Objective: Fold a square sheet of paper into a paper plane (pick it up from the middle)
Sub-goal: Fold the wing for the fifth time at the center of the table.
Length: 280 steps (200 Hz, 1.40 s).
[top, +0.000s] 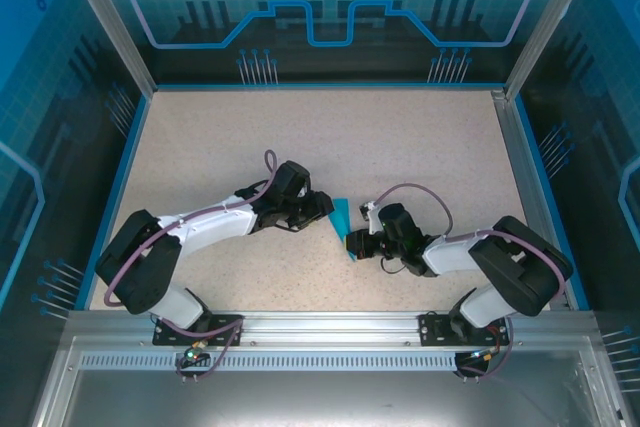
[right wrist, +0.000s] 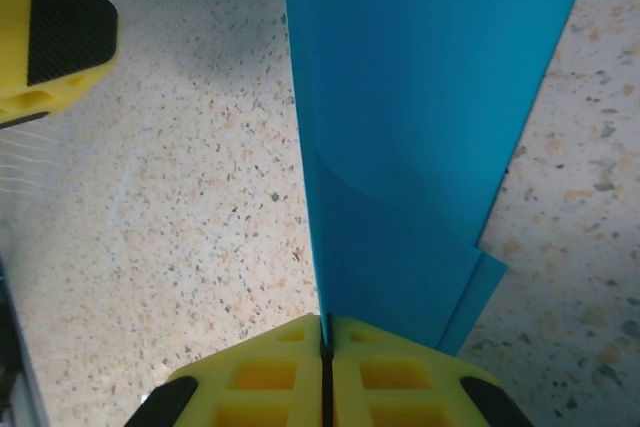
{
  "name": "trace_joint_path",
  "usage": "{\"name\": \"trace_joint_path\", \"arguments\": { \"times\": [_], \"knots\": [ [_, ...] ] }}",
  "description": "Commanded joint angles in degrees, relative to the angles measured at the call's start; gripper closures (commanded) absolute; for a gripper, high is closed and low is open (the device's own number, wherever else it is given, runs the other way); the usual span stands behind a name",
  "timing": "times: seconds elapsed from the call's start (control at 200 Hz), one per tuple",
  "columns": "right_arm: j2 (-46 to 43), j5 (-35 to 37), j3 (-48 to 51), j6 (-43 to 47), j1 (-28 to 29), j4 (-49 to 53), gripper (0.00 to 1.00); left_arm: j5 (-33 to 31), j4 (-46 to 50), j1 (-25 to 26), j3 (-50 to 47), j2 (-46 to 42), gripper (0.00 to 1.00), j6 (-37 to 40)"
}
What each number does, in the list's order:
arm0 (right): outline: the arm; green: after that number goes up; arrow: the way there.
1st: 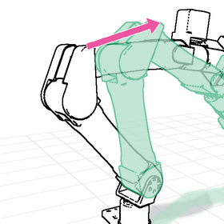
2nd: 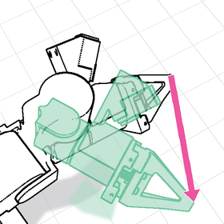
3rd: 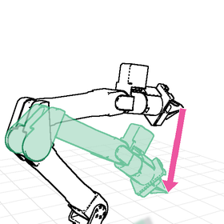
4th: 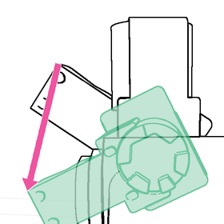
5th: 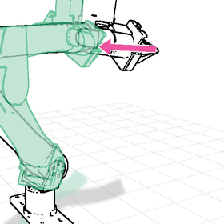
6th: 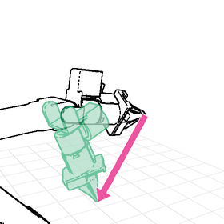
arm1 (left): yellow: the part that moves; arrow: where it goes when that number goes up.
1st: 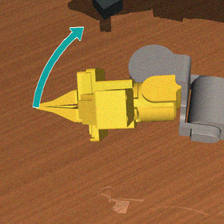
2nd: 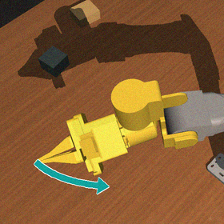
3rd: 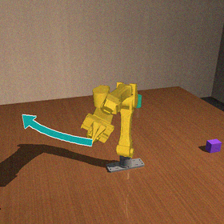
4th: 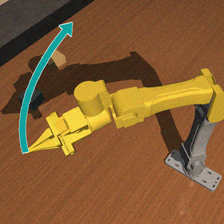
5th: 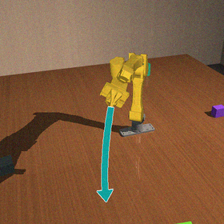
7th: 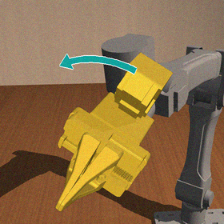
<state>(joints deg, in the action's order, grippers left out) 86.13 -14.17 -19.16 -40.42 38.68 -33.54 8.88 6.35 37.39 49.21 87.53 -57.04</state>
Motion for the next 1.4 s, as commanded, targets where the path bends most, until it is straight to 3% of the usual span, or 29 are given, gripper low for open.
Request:
{"name": "trace_joint_path", "arguments": {
  "times": [0.0,0.69,1.395],
  "knots": [
    [1.5,-4.3,0.8,-2.8,-1.8,-4.9,0.91,1.5,-1.5,0.5,-0.7,1.2,0.54,0.8],
    [12.2,-13.4,1.7,-14.4,-8.3,-16.5,0.9,6.7,-6.8,0.6,0.1,5.9,0.56,2.7],
    [15.3,-11.8,0.4,-18.8,-10.0,-7.8,0.89,12.5,-16.5,0.7,2.5,12.7,0.56,2.6]
  ]
}}
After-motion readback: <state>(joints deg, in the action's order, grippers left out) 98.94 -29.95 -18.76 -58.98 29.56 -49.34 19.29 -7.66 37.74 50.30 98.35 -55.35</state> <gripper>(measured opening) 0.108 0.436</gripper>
